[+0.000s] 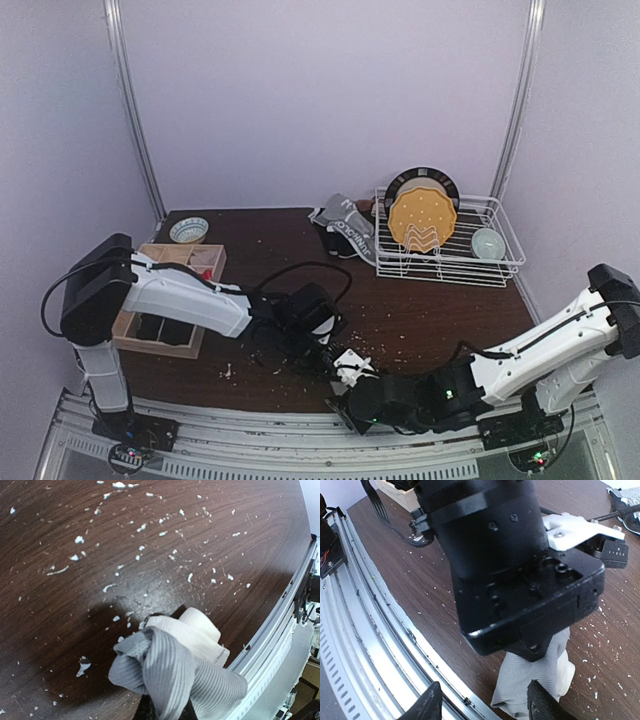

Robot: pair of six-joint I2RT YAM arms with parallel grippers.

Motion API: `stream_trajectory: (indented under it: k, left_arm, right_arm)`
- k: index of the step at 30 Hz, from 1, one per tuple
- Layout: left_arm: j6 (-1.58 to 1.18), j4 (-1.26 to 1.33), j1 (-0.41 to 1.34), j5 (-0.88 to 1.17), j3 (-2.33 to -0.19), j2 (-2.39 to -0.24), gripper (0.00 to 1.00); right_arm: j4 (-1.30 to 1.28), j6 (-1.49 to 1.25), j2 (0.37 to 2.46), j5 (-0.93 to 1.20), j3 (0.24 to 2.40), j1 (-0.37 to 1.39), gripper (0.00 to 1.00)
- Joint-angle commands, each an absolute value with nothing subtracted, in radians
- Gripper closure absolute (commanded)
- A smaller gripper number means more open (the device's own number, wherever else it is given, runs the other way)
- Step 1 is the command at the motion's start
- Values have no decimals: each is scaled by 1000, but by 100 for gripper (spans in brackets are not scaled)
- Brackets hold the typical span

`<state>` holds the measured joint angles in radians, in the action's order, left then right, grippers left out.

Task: Roll the underwear
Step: Roll the underwear at the center of the board.

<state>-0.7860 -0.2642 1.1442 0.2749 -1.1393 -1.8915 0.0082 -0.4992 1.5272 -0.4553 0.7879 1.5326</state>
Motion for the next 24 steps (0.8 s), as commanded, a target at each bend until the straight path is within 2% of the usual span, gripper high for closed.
stream_trajectory:
  k: [1,14,21,24]
  left_arm:
    - [-796,-373,1143,270,-1128,-1951,100]
    - [-798,-353,1143,296,-1123,-1946,100]
    - [-800,-330,1144,324,-1105,-1922,100]
    - [-802,-320,1143,337,-1097,-1915,100]
  right_arm:
    - [-50,-481,1602,-491,815,1517,44]
    - [-35,-567,1731,-488,770,1466,44]
    - [-90,-657,1789,-488,755,1455,49]
    - [-126,-683,1796,-488,759,1442,55]
